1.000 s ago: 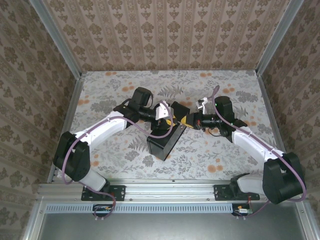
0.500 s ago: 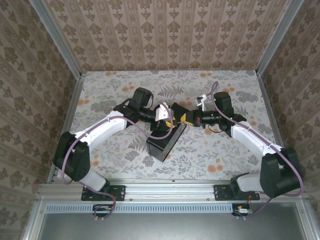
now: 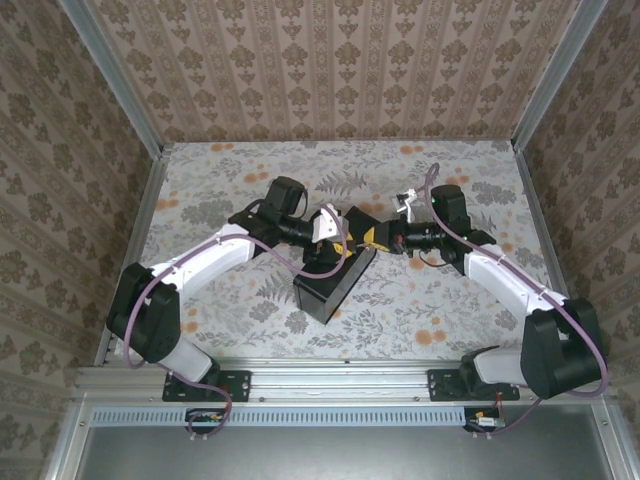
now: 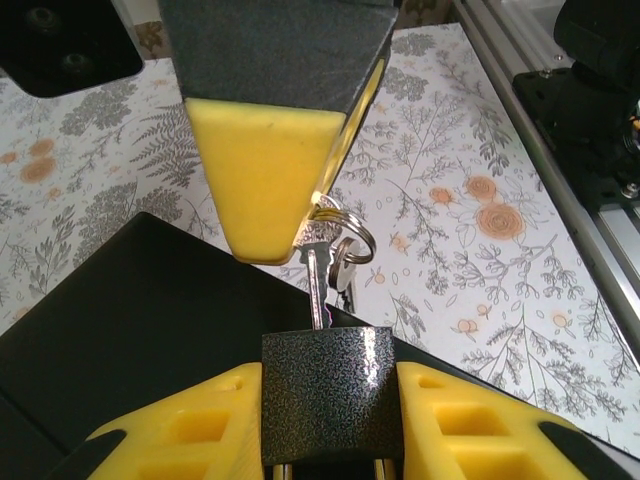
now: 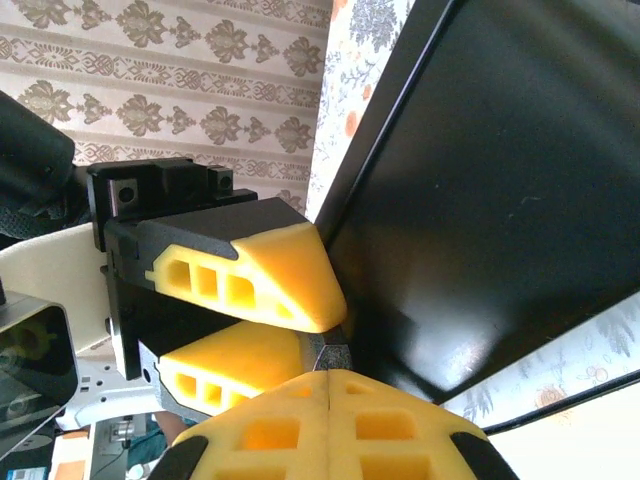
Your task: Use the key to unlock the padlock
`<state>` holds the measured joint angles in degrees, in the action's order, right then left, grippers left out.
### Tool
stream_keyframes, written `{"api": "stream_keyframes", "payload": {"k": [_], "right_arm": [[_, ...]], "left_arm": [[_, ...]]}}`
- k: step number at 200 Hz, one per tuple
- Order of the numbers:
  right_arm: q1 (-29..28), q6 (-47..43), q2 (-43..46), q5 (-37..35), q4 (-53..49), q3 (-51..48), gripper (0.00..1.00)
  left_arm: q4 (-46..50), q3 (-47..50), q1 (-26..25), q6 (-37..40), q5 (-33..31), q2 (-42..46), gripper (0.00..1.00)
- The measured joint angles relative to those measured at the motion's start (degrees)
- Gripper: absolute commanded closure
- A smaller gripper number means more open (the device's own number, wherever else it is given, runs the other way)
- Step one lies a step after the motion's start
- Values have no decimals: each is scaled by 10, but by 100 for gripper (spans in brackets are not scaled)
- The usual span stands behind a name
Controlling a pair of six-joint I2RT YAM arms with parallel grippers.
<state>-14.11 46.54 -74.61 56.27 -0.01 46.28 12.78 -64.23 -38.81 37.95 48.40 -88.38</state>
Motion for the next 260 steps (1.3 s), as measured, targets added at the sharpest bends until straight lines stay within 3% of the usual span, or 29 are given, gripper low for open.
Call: {"api": "stream_keyframes", "payload": {"k": [29,55,130,260], "right_arm": [[0,12,5,-3,18,-10,100],[4,15,3,0,25,-10,100],[45,47,0,26,75,-33,100],[33,99,24,85,195,-75,100]], "left_arm": [[-20,10,-1,-11,3,3,64],[-26,14,-1,-14,2,6,70],[-31,21,6,-11,18,9,72],[29,10,32,41,53,10,72]]}}
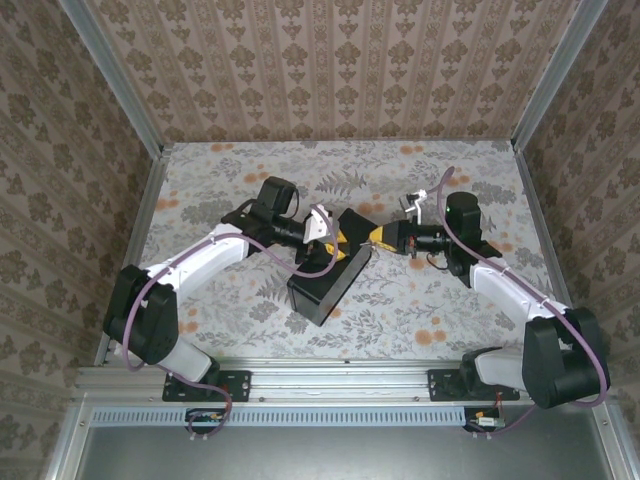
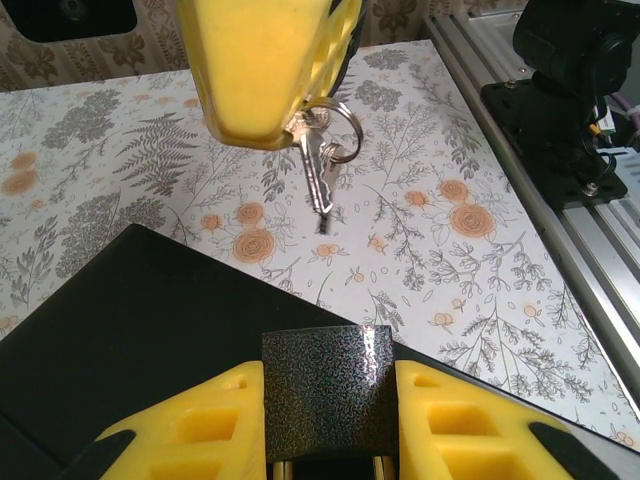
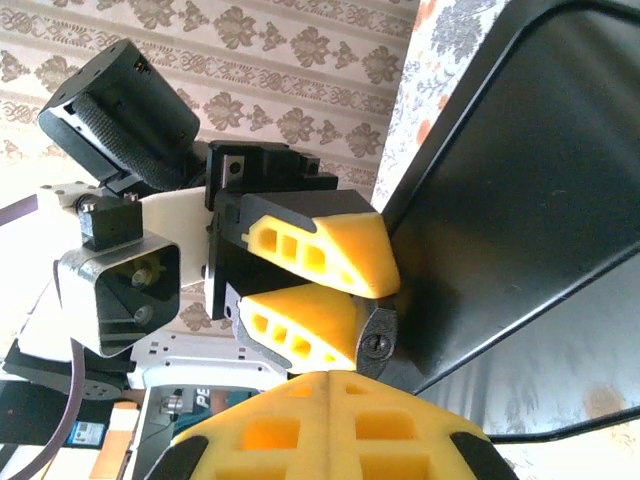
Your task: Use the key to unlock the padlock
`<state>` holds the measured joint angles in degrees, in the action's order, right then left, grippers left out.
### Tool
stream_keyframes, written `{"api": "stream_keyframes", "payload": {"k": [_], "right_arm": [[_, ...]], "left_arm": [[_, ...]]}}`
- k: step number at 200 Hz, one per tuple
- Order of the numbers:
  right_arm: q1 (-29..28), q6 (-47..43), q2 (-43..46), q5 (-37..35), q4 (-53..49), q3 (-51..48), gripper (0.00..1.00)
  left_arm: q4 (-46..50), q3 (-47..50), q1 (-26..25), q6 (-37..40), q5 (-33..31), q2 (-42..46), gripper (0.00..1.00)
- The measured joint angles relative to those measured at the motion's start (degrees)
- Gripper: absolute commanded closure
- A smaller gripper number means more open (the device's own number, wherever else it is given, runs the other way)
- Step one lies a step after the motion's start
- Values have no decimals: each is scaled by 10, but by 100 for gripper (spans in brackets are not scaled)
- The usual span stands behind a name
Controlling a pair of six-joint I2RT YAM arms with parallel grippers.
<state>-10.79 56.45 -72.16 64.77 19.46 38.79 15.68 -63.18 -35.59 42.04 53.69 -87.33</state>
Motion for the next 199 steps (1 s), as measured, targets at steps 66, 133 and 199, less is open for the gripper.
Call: {"api": "stream_keyframes", "payload": {"k": [66,133,199], "right_arm": [[-22,8,-29,2,10,0,100],[-30,8,-43,2,14,0,100],[-32,10,-49,0,18,2,100]], "left_arm": [[-17,15,-5,0,-27,16,73],[-24,18,-5,0,-27,17,73],[-32,24,-7,0,-28,21,73]]}}
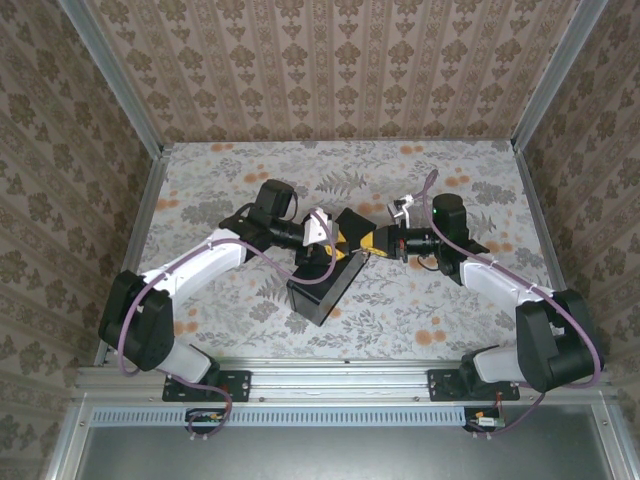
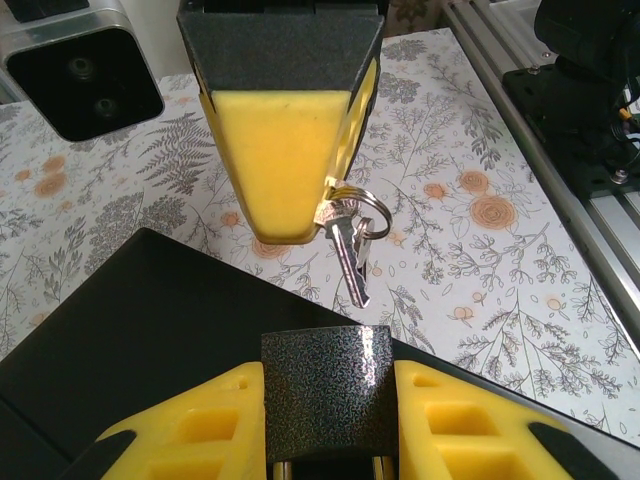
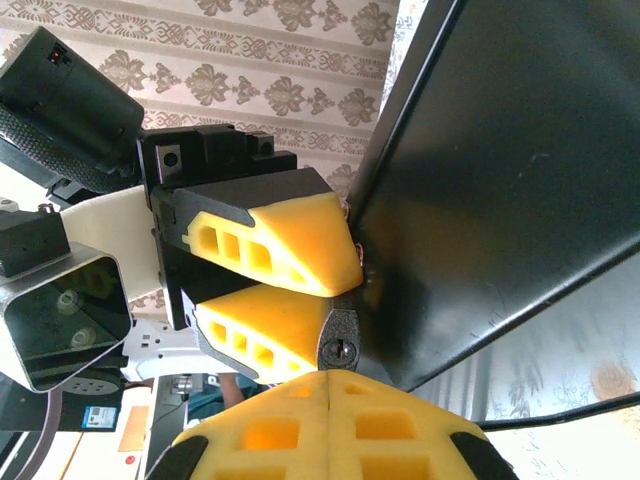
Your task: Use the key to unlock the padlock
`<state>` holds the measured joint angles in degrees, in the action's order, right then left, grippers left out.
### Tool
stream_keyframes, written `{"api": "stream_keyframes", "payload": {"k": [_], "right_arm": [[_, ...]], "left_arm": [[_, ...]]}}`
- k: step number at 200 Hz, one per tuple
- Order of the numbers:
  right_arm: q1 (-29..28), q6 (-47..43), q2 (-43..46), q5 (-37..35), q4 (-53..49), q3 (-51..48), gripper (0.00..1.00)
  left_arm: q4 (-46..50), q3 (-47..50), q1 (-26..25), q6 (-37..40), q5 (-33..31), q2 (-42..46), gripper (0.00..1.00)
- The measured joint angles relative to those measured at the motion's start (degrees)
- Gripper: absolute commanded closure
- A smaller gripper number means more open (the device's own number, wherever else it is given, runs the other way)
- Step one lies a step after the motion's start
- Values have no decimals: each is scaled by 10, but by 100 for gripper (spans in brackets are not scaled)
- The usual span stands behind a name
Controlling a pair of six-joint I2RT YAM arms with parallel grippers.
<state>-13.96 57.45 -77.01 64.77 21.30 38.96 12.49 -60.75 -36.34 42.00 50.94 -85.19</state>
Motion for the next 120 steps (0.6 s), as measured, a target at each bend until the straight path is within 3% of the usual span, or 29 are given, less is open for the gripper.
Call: {"api": "stream_keyframes", "payload": {"k": [120], "right_arm": [[-6,13,-9,-5,18,5,100]], "left_arm": [[-2,1,0,-2,-4,1,74]]}}
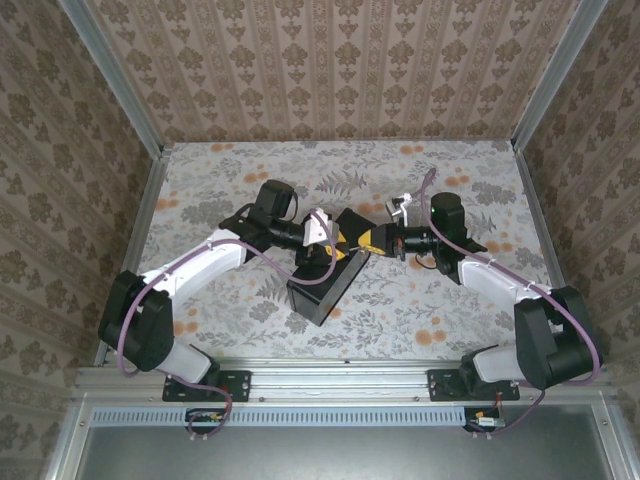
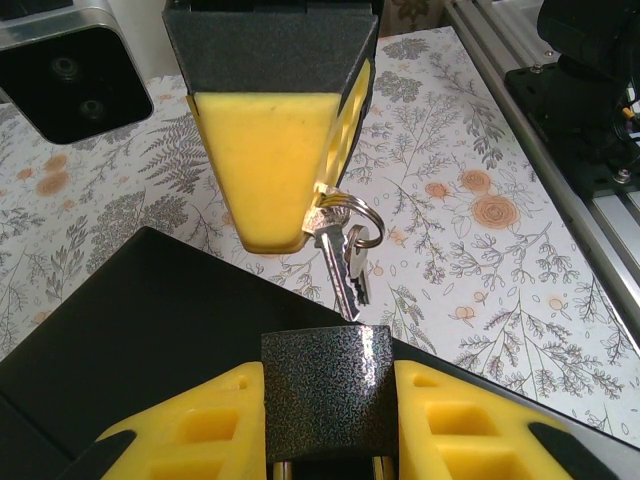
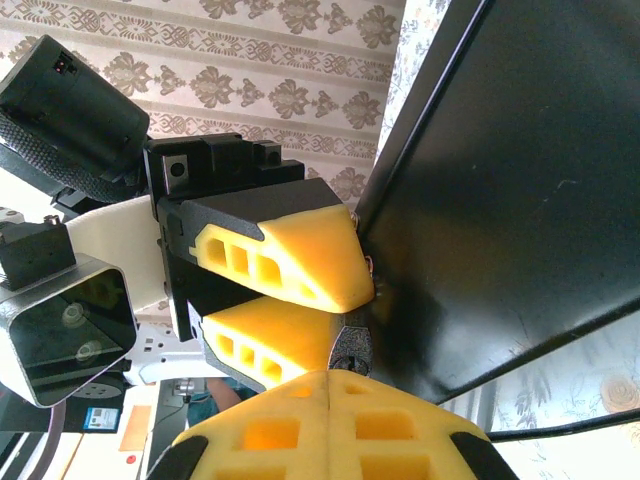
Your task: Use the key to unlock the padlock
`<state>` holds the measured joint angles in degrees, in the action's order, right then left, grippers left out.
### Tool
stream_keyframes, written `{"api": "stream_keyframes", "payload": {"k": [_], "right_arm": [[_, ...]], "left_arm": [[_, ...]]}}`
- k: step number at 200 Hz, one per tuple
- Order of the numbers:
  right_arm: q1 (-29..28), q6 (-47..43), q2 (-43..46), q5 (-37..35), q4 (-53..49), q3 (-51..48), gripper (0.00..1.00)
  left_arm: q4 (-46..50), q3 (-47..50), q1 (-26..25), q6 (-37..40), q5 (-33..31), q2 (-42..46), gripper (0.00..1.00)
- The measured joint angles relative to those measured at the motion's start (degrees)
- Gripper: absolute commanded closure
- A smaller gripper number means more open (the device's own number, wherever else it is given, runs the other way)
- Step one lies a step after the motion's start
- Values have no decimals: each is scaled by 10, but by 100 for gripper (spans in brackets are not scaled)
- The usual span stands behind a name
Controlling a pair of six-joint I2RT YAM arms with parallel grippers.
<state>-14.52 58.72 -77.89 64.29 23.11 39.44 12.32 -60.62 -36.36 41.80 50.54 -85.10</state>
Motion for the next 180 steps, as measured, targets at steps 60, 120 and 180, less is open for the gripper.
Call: {"api": "stream_keyframes", "payload": {"k": [60,120,180], "right_arm": [[5,0,-1,-5,-1,0,100],[7,0,-6,-7,-1,0,100],[4,0,-10,-9,9,0,100]], "left_arm": [[0,0,0,0,0,0,74],[0,0,0,0,0,0,74],[0,0,0,0,0,0,74]]}}
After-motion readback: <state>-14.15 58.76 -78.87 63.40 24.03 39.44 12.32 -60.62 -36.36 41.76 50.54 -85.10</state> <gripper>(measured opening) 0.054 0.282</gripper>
